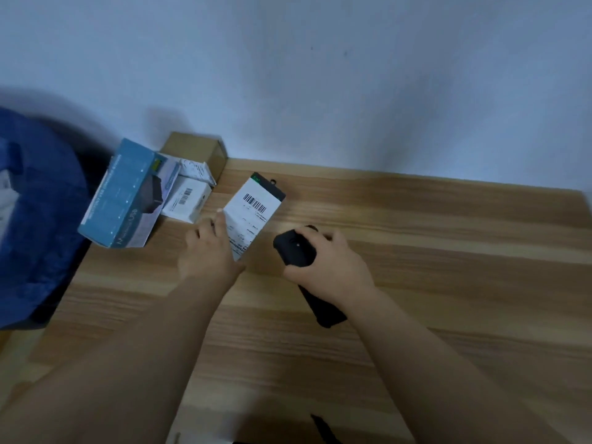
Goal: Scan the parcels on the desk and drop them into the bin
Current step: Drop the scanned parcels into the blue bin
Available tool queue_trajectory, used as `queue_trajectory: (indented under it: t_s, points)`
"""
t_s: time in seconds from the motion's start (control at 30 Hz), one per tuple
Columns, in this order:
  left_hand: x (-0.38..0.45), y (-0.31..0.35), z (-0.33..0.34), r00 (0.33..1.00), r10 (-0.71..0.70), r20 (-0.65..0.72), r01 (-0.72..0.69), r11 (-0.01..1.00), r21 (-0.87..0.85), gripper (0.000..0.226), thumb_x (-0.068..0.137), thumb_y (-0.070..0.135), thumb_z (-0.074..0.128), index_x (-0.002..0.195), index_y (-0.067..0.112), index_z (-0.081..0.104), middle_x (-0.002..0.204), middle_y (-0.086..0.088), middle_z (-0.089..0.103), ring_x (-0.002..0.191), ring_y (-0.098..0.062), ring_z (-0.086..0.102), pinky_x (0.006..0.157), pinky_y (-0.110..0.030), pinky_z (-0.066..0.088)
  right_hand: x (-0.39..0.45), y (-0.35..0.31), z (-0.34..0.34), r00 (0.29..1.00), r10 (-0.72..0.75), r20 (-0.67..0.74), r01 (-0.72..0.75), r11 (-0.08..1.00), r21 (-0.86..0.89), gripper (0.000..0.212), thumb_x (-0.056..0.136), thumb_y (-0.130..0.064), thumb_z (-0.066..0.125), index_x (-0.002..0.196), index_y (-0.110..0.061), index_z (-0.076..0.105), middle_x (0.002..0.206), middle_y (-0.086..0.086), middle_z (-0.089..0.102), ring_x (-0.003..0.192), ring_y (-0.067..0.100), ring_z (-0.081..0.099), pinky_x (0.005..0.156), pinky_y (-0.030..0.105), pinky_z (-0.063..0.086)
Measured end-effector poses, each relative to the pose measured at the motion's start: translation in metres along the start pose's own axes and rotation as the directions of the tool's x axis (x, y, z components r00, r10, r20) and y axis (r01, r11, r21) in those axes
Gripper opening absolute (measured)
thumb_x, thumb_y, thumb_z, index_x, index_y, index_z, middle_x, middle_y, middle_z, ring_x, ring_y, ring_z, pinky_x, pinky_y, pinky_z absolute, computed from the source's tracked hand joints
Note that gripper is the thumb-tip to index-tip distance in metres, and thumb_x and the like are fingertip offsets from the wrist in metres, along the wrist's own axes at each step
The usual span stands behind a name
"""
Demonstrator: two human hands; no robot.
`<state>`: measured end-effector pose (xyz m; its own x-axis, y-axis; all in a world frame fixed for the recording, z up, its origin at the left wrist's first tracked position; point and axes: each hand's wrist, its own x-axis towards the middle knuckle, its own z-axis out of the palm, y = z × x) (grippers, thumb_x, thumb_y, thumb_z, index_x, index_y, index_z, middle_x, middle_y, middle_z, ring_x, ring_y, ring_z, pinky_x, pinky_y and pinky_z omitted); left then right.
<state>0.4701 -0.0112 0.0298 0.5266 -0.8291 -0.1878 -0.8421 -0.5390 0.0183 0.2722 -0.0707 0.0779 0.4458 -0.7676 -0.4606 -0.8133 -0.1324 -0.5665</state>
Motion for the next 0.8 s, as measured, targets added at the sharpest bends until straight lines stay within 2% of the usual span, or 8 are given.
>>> queue_trajectory:
  t_s: [0.07,0.23,0.37,0.5,0.6,0.73,0.8]
  points:
    - [0.002,0.006,-0.025,0.995,0.056,-0.080,-0.052,0.997,0.057,0.111,0.079,0.051,0.072,0.155,0.011,0.002,0.144,-0.014,0.032,0.125,-0.033,0.038,0.094,-0.042,0.045,-0.009,-0.012,-0.018,0.998,-0.052,-0.030,0.051,0.998,-0.045,0.076,0.082,-0.055,0.064,0.149,-0.050,0.029,0.148,-0.002,0.028,0.117,0.030,0.052,0.085,0.036,0.047]
    - [0.004,0.015,-0.069,0.980,0.117,-0.160,-0.098,0.988,0.122,0.109,0.081,0.044,0.072,0.155,0.009,0.000,0.141,-0.014,0.033,0.125,-0.032,0.039,0.095,-0.039,0.044,-0.026,-0.036,-0.063,0.981,-0.162,-0.108,0.145,0.977,-0.153,0.074,0.083,-0.055,0.063,0.149,-0.048,0.031,0.142,0.000,0.034,0.114,0.031,0.055,0.087,0.035,0.047]
    - [0.001,0.013,-0.085,0.975,0.109,-0.194,-0.079,0.984,0.159,0.112,0.079,0.044,0.073,0.156,0.009,0.000,0.142,-0.013,0.033,0.125,-0.032,0.039,0.095,-0.039,0.045,-0.039,-0.047,-0.089,0.968,-0.207,-0.139,0.175,0.961,-0.213,0.071,0.081,-0.053,0.066,0.146,-0.047,0.037,0.124,0.001,0.042,0.112,0.028,0.056,0.087,0.033,0.045]
    - [-0.006,0.012,-0.090,0.977,0.079,-0.199,-0.039,0.980,0.196,0.109,0.082,0.046,0.070,0.155,0.009,-0.002,0.144,-0.013,0.033,0.128,-0.031,0.038,0.100,-0.037,0.042,-0.050,-0.047,-0.103,0.969,-0.227,-0.099,0.196,0.947,-0.253,0.068,0.080,-0.052,0.066,0.143,-0.047,0.042,0.114,0.000,0.043,0.102,0.022,0.050,0.093,0.036,0.048]
    - [-0.011,0.013,-0.089,0.977,0.059,-0.205,-0.014,0.977,0.213,0.110,0.083,0.048,0.069,0.155,0.009,-0.004,0.145,-0.012,0.032,0.129,-0.031,0.038,0.101,-0.037,0.042,-0.058,-0.044,-0.110,0.969,-0.238,-0.071,0.205,0.928,-0.311,0.066,0.081,-0.050,0.066,0.144,-0.042,0.045,0.107,-0.005,0.039,0.106,0.020,0.047,0.093,0.034,0.047]
    - [-0.018,0.013,-0.084,0.976,0.037,-0.213,0.006,0.980,0.198,0.109,0.083,0.049,0.069,0.155,0.010,-0.003,0.144,-0.010,0.034,0.127,-0.029,0.040,0.100,-0.037,0.043,-0.066,-0.041,-0.119,0.965,-0.257,-0.040,0.229,0.911,-0.343,0.059,0.082,-0.047,0.068,0.139,-0.039,0.052,0.090,-0.013,0.038,0.096,0.018,0.045,0.092,0.034,0.049]
    - [-0.022,0.012,-0.083,0.978,0.007,-0.209,0.033,0.981,0.189,0.109,0.082,0.050,0.069,0.155,0.011,-0.003,0.144,-0.010,0.033,0.127,-0.029,0.040,0.099,-0.036,0.044,-0.067,-0.041,-0.124,0.968,-0.252,-0.009,0.234,0.909,-0.346,0.064,0.082,-0.048,0.067,0.143,-0.044,0.046,0.105,-0.009,0.044,0.101,0.020,0.049,0.094,0.034,0.048]
